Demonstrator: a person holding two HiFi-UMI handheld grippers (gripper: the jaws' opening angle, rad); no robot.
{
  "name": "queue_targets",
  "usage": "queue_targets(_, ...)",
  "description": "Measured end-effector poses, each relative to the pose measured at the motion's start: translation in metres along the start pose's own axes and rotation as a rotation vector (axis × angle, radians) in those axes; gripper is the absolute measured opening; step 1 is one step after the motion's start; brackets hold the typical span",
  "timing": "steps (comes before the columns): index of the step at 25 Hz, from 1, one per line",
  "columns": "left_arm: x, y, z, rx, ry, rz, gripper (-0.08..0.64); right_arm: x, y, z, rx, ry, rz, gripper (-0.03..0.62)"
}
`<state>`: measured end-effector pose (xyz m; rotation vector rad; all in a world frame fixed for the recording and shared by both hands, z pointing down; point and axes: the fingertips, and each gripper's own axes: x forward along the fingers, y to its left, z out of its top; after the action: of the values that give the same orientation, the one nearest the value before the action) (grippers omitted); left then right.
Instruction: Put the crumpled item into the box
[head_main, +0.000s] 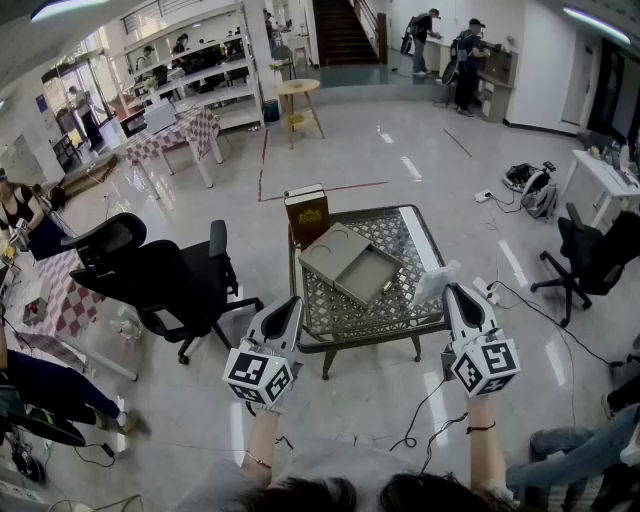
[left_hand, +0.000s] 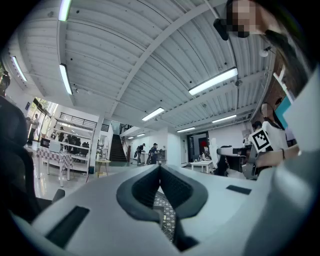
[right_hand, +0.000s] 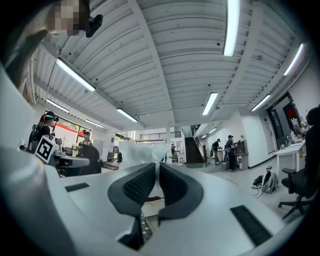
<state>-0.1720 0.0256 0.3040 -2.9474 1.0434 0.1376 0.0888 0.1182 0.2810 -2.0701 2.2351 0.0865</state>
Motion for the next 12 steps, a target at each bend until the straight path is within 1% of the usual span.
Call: queue_targets(12,0.001,-0.012,-0.002,-0.006,0.006,0.006,0.017,-0.008,-0.009,-0.003,0.011,0.008,0.007,0.044)
